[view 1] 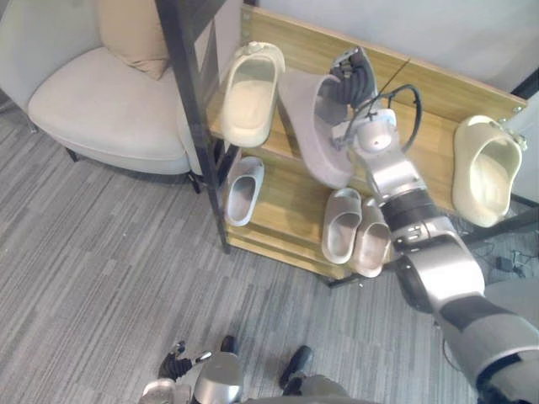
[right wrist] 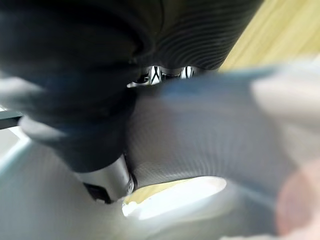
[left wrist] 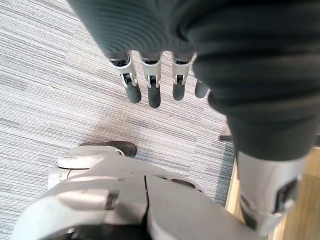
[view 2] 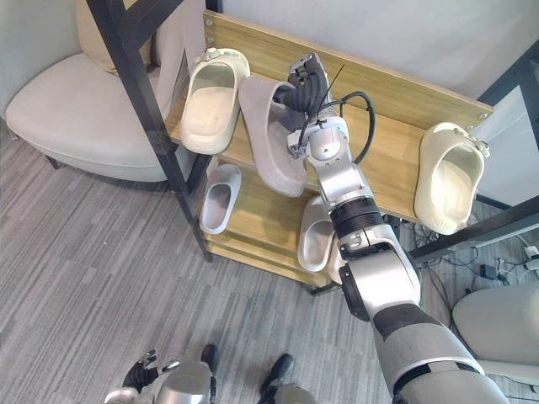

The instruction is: Organize the slippers on the shoe rack

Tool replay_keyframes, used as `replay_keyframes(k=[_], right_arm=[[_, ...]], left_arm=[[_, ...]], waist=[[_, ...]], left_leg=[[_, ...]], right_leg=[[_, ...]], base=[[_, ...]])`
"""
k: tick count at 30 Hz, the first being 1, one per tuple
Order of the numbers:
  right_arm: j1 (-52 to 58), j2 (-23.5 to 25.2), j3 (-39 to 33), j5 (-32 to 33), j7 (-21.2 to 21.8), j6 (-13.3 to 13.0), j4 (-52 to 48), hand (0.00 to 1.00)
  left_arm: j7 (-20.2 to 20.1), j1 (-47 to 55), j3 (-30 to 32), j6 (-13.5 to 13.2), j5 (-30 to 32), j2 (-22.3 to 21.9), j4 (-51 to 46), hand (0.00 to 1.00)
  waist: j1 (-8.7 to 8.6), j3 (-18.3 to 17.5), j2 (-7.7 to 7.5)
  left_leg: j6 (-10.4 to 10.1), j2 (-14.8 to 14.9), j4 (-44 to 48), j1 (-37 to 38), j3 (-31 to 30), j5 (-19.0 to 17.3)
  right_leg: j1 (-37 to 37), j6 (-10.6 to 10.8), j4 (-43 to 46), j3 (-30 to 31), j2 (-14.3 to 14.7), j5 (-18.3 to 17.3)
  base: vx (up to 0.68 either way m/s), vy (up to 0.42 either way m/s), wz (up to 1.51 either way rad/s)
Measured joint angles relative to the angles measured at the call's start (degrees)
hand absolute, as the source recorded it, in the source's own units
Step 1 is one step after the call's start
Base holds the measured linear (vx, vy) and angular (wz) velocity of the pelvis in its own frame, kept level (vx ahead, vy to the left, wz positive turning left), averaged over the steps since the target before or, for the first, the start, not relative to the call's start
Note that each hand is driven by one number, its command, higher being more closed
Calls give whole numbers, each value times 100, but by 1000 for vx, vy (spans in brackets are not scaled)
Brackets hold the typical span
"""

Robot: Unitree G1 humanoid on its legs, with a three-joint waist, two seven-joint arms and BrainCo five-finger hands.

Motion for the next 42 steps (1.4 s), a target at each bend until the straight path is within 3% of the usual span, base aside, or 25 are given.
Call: replay_keyframes(k=[12,19,26,29,38,42], right_arm=[[1921,45,-870,-298,-580,-72,-2267,100],[3369,643,-867,-266,-578,-535,-3996,100],[4641,1022,-527,142,-175,-1078,-5033,100],[5145,1125,-231,230,28,-1157,-5212,100],[7271,1122,414,564,669,-1167,-5271,100],[7635,1115,641,962,939,-1133,-4591,100]], left_arm=[[-1,46,25,21,5,13,8,0],[-1,108,45,47,173,8,108,0],[-11,223,11,51,453,1,132,0],[-13,221,-19,49,457,-9,230,0],[-12,191,-238,40,456,-110,596,0],[-7,139,-379,34,453,-137,739,0]], waist=[[-185,-23,-28],[-373,-276,-26],[-523,-534,18],[-574,-581,67],[-708,-771,404],[-803,-791,516]], left_leg=[[0,-11,-3,135,65,0],[0,-12,-29,194,148,-1],[0,-11,-87,405,237,-1],[-1,-11,-108,497,340,-3],[-11,-18,-252,788,505,2],[-41,6,-347,907,514,21]], right_leg=[[82,0,37,73,-16,0],[92,1,28,140,-16,0],[244,0,0,224,-5,6],[284,-9,-6,303,-3,28],[558,3,-290,464,69,186],[621,0,-301,471,106,182]], base=[[-6,-8,-2],[-2,-17,-5],[-7,-19,-5],[-28,-17,-14],[-20,-31,-12],[-6,-51,-6]])
